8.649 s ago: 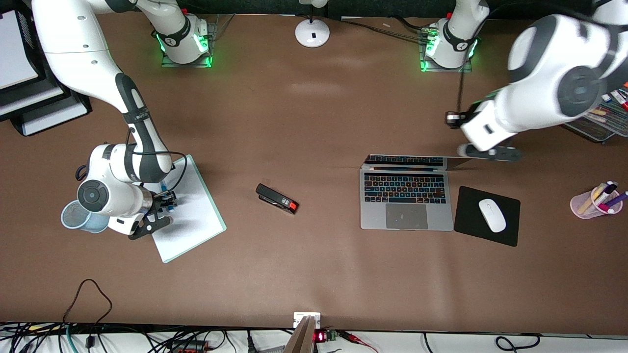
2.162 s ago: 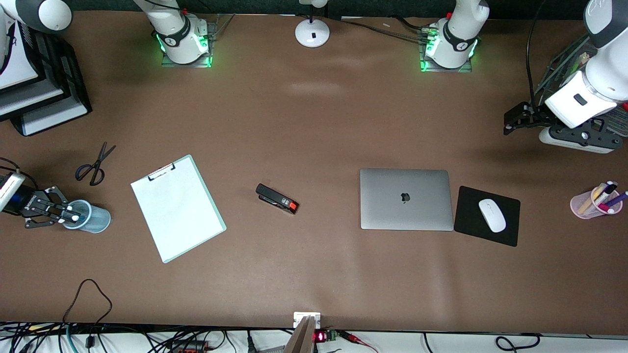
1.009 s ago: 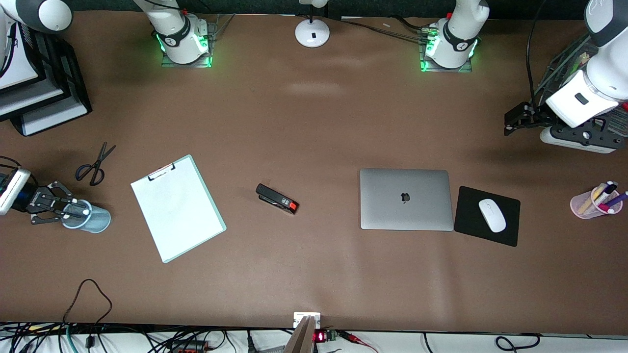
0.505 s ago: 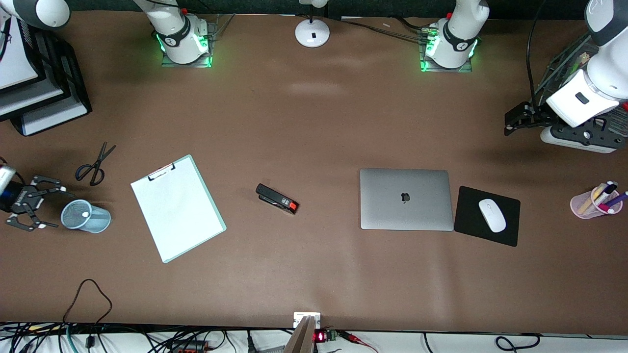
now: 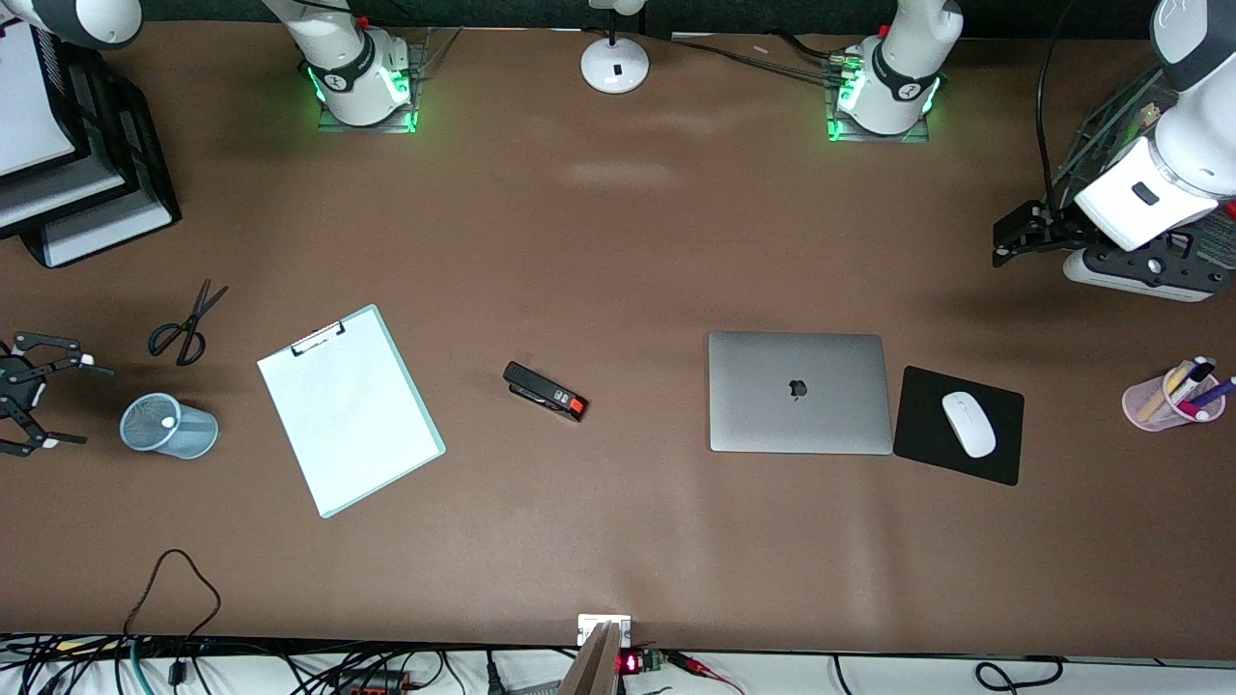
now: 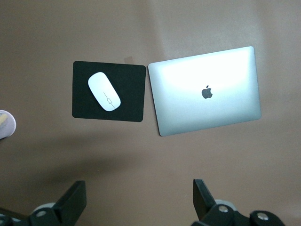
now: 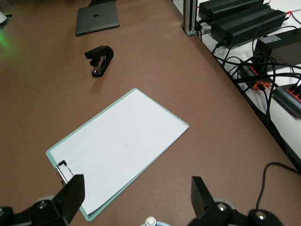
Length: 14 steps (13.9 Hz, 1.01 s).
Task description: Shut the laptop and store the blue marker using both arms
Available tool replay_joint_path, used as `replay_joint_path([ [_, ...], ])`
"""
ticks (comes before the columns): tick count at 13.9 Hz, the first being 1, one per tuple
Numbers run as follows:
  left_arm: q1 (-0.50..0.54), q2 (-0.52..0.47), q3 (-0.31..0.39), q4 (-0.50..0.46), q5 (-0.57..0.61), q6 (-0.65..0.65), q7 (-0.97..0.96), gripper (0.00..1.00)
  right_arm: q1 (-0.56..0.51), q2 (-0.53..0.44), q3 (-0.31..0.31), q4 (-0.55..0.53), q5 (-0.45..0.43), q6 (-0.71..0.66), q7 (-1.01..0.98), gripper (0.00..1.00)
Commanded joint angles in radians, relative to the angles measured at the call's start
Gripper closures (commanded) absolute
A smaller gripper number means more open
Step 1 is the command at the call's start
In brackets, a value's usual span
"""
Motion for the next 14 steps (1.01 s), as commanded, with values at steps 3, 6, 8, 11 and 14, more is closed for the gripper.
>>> replay_joint_path([
  [3, -0.003, 0.01, 0.0, 0.024, -0.007, -0.021, -0.01, 0.0, 0.102, -0.109, 0.005, 0.017, -0.124, -0.022, 0.212, 0.0],
  [6, -0.003, 0.01, -0.002, 0.024, -0.007, -0.022, -0.01, 0.0, 0.19, -0.147, 0.002, 0.017, -0.184, -0.022, 0.34, 0.0],
  [8, -0.003, 0.01, 0.0, 0.024, -0.007, -0.022, -0.01, 0.0, 0.237, -0.16, 0.0, 0.017, -0.213, -0.022, 0.439, 0.0],
  [11, -0.003, 0.01, 0.0, 0.024, -0.007, -0.022, -0.01, 0.0, 0.302, -0.174, 0.002, 0.016, -0.287, -0.019, 0.572, 0.0],
  [14, -0.003, 0.01, -0.002, 0.024, -0.007, -0.022, -0.01, 0.0, 0.362, -0.198, 0.002, 0.008, -0.317, -0.015, 0.695, 0.0],
])
